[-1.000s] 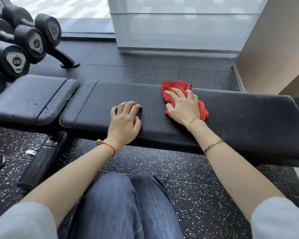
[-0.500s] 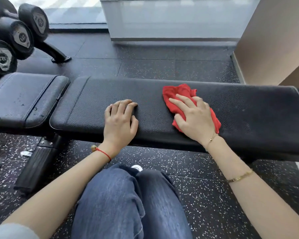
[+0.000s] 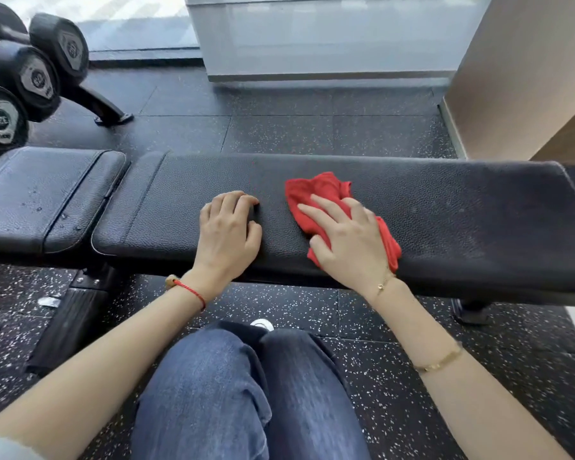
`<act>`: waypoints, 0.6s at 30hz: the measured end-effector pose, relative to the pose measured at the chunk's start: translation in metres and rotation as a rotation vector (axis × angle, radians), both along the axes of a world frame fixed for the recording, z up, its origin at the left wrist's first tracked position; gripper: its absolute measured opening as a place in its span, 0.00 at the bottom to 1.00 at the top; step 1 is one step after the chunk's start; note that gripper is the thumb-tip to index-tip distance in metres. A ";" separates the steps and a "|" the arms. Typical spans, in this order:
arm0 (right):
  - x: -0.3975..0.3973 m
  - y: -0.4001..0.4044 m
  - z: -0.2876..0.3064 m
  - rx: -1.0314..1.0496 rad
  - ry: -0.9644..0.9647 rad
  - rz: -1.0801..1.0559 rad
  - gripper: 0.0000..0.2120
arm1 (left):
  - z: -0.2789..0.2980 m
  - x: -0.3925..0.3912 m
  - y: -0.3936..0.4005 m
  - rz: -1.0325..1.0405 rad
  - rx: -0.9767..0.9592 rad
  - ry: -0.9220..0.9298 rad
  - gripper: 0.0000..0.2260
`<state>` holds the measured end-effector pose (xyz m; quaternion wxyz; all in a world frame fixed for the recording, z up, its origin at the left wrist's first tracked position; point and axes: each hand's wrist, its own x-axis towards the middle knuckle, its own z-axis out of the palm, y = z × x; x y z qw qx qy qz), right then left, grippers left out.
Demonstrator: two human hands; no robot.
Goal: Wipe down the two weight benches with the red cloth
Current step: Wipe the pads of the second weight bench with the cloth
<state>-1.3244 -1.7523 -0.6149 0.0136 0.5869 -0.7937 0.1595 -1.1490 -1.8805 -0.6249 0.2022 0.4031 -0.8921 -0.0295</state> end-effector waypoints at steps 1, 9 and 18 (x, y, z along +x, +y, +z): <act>-0.013 0.011 0.000 -0.015 0.001 -0.046 0.26 | 0.001 -0.003 -0.001 -0.003 0.011 0.014 0.16; -0.104 0.002 0.002 0.054 -0.064 -0.466 0.23 | 0.006 -0.050 0.008 -0.262 -0.028 -0.107 0.18; -0.062 0.072 -0.003 0.016 -0.005 -0.255 0.26 | 0.010 -0.092 0.034 -0.251 0.141 -0.018 0.19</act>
